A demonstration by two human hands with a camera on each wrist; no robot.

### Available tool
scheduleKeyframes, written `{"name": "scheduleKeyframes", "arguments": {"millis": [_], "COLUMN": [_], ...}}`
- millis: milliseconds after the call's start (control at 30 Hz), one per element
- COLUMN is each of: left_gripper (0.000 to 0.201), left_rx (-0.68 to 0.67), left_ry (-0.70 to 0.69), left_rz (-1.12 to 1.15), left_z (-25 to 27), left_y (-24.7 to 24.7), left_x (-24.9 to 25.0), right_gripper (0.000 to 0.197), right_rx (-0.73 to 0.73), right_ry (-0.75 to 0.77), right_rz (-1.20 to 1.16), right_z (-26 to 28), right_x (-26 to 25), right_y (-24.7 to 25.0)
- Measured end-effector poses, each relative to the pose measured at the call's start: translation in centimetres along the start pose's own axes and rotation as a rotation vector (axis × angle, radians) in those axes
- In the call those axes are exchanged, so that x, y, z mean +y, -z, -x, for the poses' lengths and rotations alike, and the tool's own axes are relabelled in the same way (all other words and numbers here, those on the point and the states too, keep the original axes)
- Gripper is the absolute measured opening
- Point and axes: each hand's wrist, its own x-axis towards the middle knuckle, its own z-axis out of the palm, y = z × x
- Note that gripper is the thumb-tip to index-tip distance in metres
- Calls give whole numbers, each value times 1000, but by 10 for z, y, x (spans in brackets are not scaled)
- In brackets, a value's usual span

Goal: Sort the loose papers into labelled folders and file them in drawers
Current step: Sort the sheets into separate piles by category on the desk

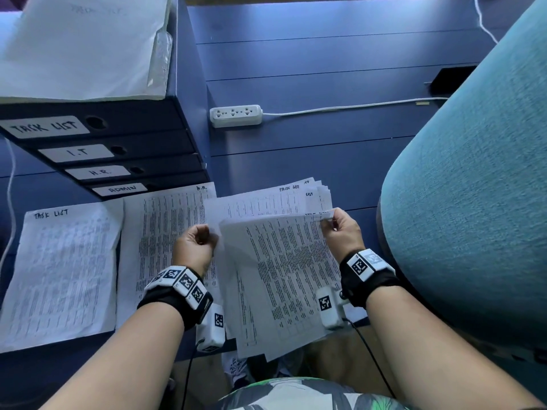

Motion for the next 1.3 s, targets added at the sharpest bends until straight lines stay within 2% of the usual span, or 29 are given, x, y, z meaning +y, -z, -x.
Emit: {"name": "scheduleKeyframes", "arguments": {"millis": [100,133,233,267,333,400,433,567,733,833,900,1100,1200,1300], "left_gripper": [25,25,27,30,34,29,26,22,11,3,7,14,14,29], "left_rx": [-53,-96,-224,-222,-168,-87,-62,-53,-29,-26,-19,46,8,-40], "left_ry": [-37,-39,5,1,-40,-63,-53,-3,-67,-102,-120,-155,-96,-67], "left_rz": [-21,-23,30,2,-170,-328,-349,-352,-496,-543,-551,-340,-121,8], "left_z": [3,4,12,11,7,4,3,3,7,5,3,0,2,7], "left_y": [3,3,-1,-3,-7,-12,-15,-29,-36,-33,-29,-12,-7,-5], "left_x": [0,1,10,9,9,9,10,13,15,14,12,-1,3,11], "right_gripper": [6,9,5,5,22,50,55,32,35,29,27,29,25,36], "right_rx": [-54,-79,-121,-114,-84,-79,-84,-92,-89,-44,-10,-8,-23,-57], "right_ry": [-4,-9,-59,-60,-40,-28,-33,-113,-170,-135,-102,-96,-39,18], "right_rz": [-75,-96,-155,-150,-120,-93,-70,-1,-87,-86,-73,-165,-141,-185], "right_z": [-2,-3,0,1,2,4,5,9,13,11,8,5,1,-3], "right_x": [-4,-4,-10,-10,-9,-7,-7,-1,3,1,0,-5,-5,-8], "right_y": [1,1,-1,-1,2,5,6,11,10,12,14,13,8,1]}}
